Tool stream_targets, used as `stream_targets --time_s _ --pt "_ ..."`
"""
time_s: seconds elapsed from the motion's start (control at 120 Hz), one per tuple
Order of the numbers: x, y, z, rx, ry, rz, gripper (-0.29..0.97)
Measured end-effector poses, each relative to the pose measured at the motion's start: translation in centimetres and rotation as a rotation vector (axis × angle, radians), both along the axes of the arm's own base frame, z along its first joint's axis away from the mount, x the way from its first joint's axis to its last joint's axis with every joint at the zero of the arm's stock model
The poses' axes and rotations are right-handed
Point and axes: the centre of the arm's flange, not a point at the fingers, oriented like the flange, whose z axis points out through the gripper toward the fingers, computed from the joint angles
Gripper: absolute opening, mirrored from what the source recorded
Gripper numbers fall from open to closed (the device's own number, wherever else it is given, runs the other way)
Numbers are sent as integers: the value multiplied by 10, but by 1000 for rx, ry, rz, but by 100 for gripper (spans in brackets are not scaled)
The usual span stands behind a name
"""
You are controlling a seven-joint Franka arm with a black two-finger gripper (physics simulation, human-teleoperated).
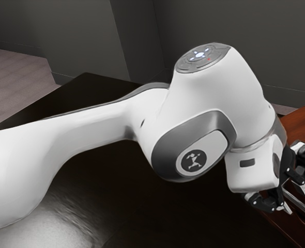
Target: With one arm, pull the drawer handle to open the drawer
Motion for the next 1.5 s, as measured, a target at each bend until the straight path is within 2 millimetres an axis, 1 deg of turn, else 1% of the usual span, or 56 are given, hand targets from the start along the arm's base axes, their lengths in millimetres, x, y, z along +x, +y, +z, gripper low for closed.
stream_targets --time_s 0.292,0.367,0.425,0.467,0.55,0.658,0.7,0.742,0.767,0.858,0.992,1.1,1.283,1.5 --pt "6 -2 -20 15 20 -2 18" --pt "3 -2 -30 25 37 -5 19" --pt "2 2 -37 34 48 0 13" --pt "0 4 -37 37 49 1 8" --pt "-15 14 -32 42 48 1 4" --pt "-37 25 -36 57 63 -5 1" --pt "-48 26 -39 62 66 -13 -3" --pt "-58 29 -40 63 62 -16 -14" --pt "-66 33 -40 62 60 -18 -10" --pt "-90 44 -34 63 44 -25 -9" --pt "-111 54 -34 74 29 -36 -7" --pt "-122 63 -34 75 23 -33 -4" --pt "-136 69 -34 74 16 -37 -2" --pt "-139 68 -33 71 12 -41 5"
